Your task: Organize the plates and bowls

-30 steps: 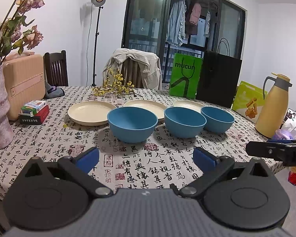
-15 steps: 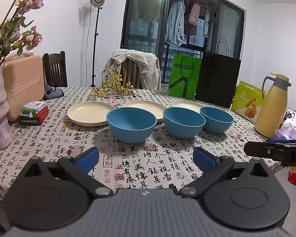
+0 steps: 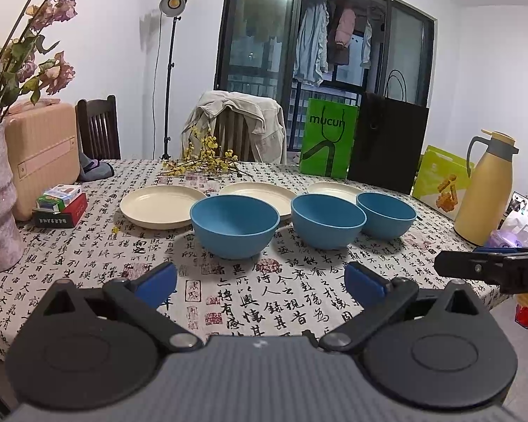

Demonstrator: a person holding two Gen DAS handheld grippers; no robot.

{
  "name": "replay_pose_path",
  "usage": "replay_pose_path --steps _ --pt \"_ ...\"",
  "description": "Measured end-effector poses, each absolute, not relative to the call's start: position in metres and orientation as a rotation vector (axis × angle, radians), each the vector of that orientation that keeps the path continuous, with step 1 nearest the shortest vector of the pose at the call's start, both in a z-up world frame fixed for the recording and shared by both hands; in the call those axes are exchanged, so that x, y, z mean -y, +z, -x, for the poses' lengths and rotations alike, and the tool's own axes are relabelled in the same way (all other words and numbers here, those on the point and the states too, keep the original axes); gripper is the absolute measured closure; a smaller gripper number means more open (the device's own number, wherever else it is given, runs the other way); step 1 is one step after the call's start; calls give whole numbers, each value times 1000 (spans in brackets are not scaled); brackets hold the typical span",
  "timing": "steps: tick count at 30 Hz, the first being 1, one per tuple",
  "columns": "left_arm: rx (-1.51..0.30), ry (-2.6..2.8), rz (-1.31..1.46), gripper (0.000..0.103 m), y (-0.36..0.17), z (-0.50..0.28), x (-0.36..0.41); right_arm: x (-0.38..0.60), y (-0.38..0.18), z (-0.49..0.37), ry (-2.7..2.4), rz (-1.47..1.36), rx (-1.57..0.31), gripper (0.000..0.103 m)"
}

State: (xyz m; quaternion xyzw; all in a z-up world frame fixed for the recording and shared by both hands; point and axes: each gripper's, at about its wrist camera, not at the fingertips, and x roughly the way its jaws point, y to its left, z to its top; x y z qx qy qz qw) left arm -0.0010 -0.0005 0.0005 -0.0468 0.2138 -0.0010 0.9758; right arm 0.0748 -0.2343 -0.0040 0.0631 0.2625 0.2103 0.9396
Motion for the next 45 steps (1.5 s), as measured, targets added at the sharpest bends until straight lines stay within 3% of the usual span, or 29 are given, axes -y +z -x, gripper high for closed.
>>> replay_pose_path --steps 15,45 --pt "-435 4 113 0 1 -20 -10 222 3 -88 470 -123 -503 0" --pt "-412 44 194 0 24 -106 -67 194 7 -193 474 -196 -524 0"
